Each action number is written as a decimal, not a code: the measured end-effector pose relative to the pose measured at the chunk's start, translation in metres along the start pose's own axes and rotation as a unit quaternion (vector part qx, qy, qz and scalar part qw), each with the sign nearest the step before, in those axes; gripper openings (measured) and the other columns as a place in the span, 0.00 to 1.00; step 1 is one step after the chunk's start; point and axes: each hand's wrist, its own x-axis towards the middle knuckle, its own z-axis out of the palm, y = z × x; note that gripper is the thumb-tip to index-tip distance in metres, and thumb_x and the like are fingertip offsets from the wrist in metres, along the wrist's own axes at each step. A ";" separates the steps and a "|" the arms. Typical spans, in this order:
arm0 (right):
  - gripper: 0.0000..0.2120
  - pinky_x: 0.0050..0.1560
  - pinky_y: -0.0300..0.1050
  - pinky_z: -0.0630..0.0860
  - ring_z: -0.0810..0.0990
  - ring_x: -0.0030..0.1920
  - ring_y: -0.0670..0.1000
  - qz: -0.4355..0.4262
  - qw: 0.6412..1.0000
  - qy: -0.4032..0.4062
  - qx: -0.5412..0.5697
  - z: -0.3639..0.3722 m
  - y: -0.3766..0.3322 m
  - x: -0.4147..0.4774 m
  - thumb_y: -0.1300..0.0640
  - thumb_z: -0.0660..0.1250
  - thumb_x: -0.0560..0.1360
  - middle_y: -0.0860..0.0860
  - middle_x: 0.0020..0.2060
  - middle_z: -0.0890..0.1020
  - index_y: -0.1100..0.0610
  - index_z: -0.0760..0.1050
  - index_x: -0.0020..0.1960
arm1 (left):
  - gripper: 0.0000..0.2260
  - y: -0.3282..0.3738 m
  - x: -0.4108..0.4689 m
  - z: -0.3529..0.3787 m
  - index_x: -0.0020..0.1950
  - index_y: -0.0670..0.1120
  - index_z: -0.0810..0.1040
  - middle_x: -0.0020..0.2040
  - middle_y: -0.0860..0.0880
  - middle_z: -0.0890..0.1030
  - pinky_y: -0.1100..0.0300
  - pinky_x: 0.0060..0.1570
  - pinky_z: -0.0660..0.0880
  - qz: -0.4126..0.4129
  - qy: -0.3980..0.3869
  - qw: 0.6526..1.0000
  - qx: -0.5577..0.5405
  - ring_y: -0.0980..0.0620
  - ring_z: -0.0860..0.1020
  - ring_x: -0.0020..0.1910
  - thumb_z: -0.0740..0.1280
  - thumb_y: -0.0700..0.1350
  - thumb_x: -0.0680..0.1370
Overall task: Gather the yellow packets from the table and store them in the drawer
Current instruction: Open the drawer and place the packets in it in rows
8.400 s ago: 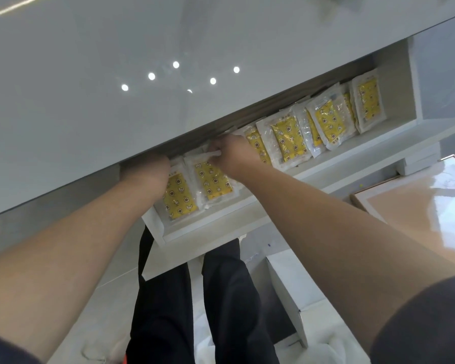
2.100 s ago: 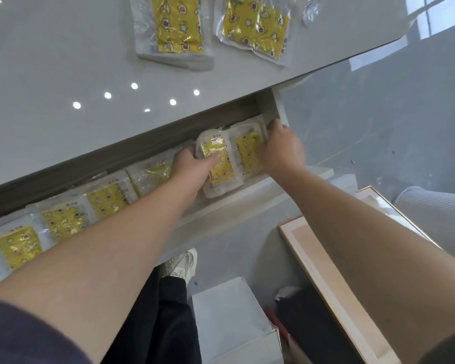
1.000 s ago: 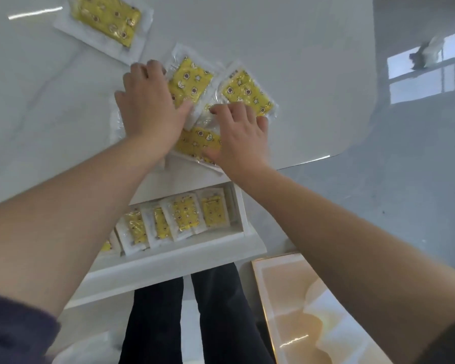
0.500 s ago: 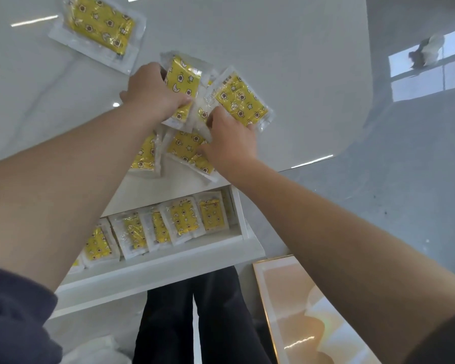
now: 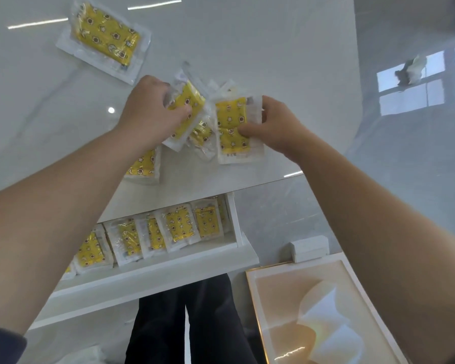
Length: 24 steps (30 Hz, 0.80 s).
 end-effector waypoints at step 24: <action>0.29 0.32 0.27 0.70 0.77 0.45 0.44 0.030 0.992 0.106 -0.054 0.029 0.020 -0.020 0.53 0.72 0.73 0.45 0.48 0.76 0.60 0.65 0.69 | 0.26 0.008 -0.029 0.035 0.68 0.45 0.64 0.42 0.53 0.70 0.60 0.32 0.67 -0.095 -0.019 0.992 -0.083 0.53 0.71 0.37 0.71 0.45 0.74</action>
